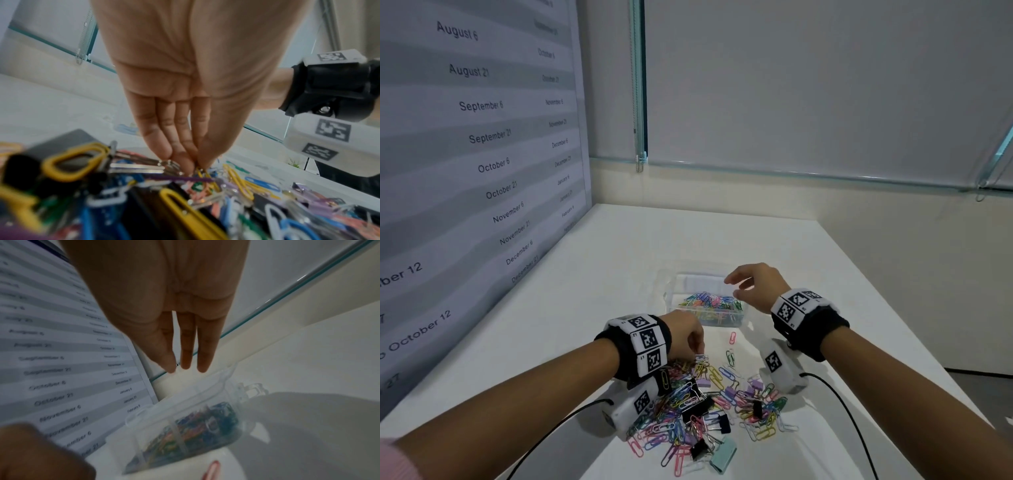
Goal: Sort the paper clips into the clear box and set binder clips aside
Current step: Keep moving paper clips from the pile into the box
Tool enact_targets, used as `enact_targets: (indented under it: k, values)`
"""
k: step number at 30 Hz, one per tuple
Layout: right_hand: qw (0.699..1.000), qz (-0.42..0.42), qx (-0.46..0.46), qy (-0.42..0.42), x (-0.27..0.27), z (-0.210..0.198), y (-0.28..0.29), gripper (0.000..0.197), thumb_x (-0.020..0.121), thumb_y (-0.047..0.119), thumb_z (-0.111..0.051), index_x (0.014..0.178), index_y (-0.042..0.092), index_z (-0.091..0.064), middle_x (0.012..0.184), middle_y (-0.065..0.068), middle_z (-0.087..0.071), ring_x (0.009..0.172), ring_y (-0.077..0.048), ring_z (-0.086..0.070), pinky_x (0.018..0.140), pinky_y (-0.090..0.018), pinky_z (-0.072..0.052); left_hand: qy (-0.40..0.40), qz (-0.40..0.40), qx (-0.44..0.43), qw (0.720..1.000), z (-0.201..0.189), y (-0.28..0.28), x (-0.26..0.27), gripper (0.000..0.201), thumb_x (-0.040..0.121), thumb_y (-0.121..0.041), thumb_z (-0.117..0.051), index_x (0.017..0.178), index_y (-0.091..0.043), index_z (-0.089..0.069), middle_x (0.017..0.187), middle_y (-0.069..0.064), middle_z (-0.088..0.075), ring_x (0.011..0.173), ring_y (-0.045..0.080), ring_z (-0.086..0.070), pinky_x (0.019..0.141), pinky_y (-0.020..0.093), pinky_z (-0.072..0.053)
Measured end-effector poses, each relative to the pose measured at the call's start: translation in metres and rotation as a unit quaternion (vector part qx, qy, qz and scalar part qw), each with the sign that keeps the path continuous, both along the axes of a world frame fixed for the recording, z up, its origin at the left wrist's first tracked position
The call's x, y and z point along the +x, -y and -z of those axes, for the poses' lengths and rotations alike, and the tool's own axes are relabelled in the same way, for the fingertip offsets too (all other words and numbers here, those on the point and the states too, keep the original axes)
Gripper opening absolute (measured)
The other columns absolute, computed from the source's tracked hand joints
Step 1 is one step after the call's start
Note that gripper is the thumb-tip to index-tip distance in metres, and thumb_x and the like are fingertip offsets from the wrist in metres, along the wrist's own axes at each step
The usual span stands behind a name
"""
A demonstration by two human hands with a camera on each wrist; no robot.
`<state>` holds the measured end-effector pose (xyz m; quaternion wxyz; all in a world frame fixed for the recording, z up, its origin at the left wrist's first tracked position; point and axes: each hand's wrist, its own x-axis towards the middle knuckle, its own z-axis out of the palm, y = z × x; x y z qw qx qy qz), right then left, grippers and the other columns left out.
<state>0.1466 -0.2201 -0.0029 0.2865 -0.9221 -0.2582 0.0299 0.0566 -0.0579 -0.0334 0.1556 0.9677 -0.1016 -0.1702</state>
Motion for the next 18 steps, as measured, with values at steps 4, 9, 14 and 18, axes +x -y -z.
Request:
enact_targets:
  k: [4,9,14,18]
  values:
    - [0.998,-0.047,-0.043,0.021,-0.011,0.008,0.005,0.018,0.081,0.007,-0.062,0.092,0.018,-0.071,0.087,0.006,-0.063,0.069,-0.005,-0.056,0.064,-0.01,-0.041,0.008,-0.018,-0.007,1.0,-0.002,-0.003,0.003,0.023,0.085,-0.01,-0.061,0.107,-0.008,-0.067,0.11,0.01,-0.069,0.088,0.016,-0.06,0.077,0.021,-0.045]
    - [0.97,-0.133,-0.2,-0.019,-0.025,0.023,0.011,0.03,0.077,0.028,-0.074,0.105,0.019,-0.066,0.109,0.0,-0.067,0.089,-0.01,-0.058,0.078,-0.019,-0.044,0.082,-0.07,-0.052,0.993,-0.017,-0.012,0.014,0.025,0.086,-0.007,-0.051,0.108,-0.013,-0.063,0.107,0.006,-0.067,0.08,0.013,-0.053,0.073,0.023,-0.043]
    - [0.948,-0.171,-0.268,-0.027,-0.033,0.035,0.016,0.07,0.07,0.045,-0.076,0.131,0.022,-0.05,0.134,0.0,-0.045,0.122,-0.016,-0.045,0.1,-0.025,-0.034,0.132,-0.124,-0.075,0.981,-0.03,-0.017,0.029,0.025,0.089,-0.01,-0.048,0.111,-0.015,-0.058,0.109,0.006,-0.064,0.081,0.017,-0.05,0.076,0.025,-0.041]
    - [0.952,-0.185,-0.243,-0.025,-0.04,0.036,0.017,0.057,0.073,0.036,-0.076,0.125,0.021,-0.058,0.13,0.0,-0.05,0.117,-0.016,-0.049,0.094,-0.02,-0.035,0.13,-0.127,-0.048,0.982,-0.025,-0.018,0.03,0.026,0.091,-0.011,-0.047,0.114,-0.014,-0.058,0.114,0.007,-0.061,0.097,0.024,-0.057,0.08,0.026,-0.041]
